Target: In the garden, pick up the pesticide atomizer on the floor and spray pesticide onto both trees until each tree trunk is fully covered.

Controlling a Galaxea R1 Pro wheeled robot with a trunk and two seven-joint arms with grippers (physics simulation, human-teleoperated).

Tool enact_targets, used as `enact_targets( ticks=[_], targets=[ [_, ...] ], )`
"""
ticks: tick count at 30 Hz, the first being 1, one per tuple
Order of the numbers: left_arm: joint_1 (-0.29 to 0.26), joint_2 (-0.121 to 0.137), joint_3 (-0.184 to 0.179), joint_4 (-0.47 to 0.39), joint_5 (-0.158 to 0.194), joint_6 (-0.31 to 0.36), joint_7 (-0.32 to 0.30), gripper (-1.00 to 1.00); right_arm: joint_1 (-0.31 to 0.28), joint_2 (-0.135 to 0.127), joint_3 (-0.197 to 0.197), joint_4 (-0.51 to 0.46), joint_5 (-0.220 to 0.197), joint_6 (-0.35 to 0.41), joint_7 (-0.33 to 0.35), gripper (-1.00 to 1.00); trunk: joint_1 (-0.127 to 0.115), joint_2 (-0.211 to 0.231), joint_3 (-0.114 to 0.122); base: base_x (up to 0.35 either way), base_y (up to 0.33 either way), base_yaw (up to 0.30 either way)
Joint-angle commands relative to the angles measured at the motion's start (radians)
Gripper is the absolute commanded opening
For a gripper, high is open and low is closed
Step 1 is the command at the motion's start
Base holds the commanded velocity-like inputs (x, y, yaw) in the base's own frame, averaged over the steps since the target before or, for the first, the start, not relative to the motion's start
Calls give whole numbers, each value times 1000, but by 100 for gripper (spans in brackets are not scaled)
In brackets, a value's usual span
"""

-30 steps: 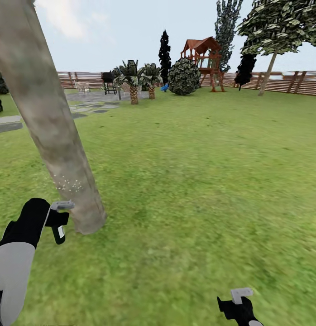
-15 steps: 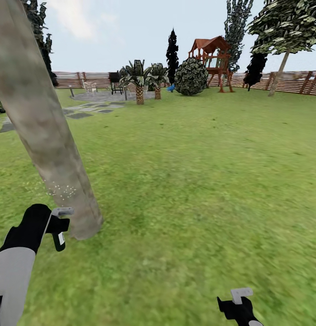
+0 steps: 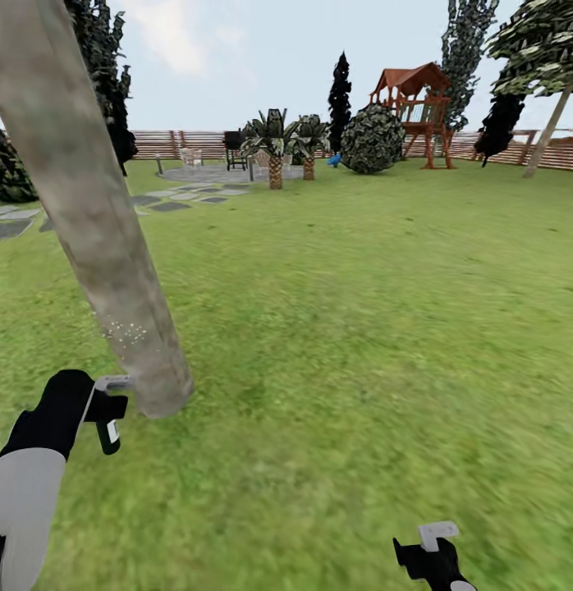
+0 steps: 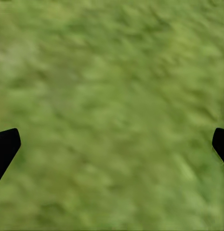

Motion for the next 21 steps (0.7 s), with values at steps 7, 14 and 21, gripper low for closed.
enact_targets(
  ticks=[7, 14, 21],
  targets=[
    [-1, -24, 5, -5, -12, 3, -9, -100, 0, -2, -5, 1, 10, -4, -1, 100, 0, 0, -1, 219, -202, 138],
    [-1, -26, 16, -6, -12, 3, -9, -100, 0, -3, -6, 1, 10, -4, -1, 100, 0, 0, -1, 252, -177, 2],
    [-1, -26, 54, -6, -14, 1, -9, -100, 0, -2, -6, 1, 10, -3, -1, 100, 0, 0, -1, 269, -170, 37]
  ],
)
